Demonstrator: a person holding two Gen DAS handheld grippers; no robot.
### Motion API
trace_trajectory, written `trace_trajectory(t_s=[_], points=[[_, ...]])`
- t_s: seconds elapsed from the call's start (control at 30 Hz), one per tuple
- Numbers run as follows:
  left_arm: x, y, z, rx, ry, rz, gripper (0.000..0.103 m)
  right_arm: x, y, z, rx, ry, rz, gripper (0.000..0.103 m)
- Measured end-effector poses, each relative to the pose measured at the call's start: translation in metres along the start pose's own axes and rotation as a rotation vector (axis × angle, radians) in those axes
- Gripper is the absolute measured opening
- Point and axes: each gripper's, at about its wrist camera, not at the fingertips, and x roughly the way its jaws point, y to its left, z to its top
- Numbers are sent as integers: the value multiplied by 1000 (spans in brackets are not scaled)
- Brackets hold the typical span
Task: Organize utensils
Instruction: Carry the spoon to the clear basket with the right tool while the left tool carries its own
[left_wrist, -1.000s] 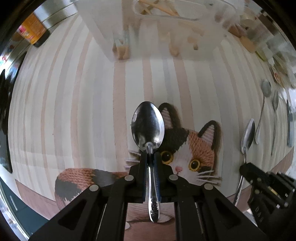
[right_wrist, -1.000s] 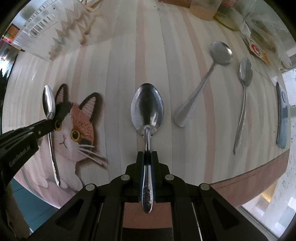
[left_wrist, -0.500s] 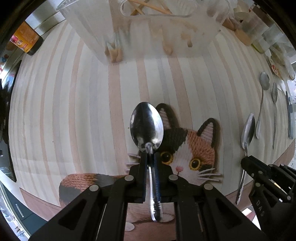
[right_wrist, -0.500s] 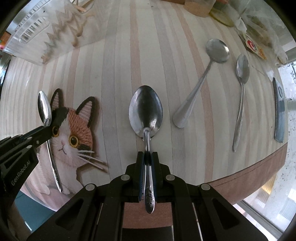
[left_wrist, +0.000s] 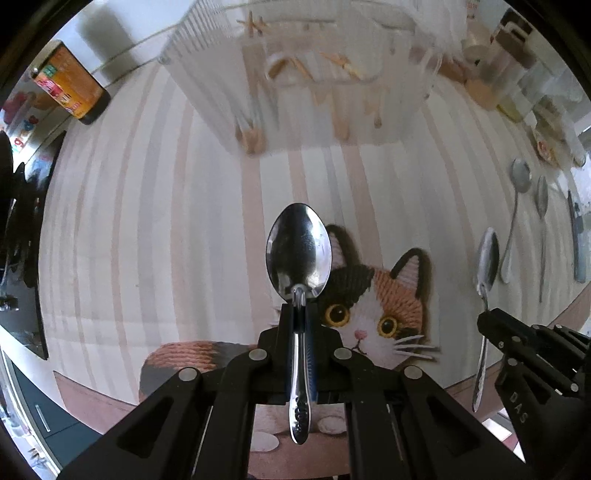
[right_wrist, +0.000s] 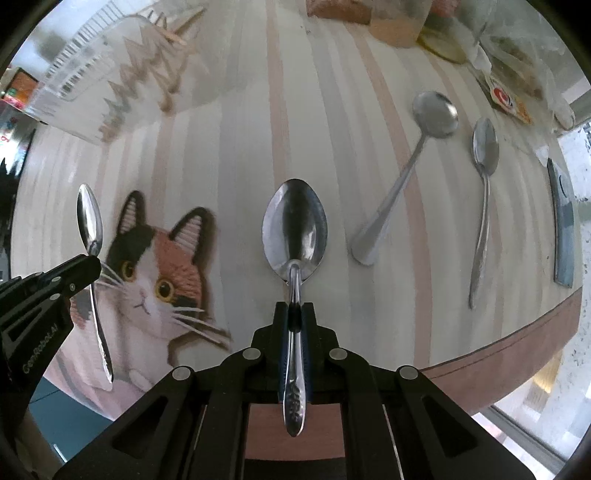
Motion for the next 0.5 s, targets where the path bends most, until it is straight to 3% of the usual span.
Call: trace_trajectory(t_s=[0.33, 0.4, 0.5], points=[[-58, -3, 3, -17, -113, -11, 4, -38, -10, 1, -6, -74, 48, 7], [-73, -2, 6, -16, -144, -22, 4, -52, -14, 2, -4, -97, 61, 1], [-100, 1, 11, -31, -196, -50, 4, -74, -20, 8, -3, -133, 84, 0]])
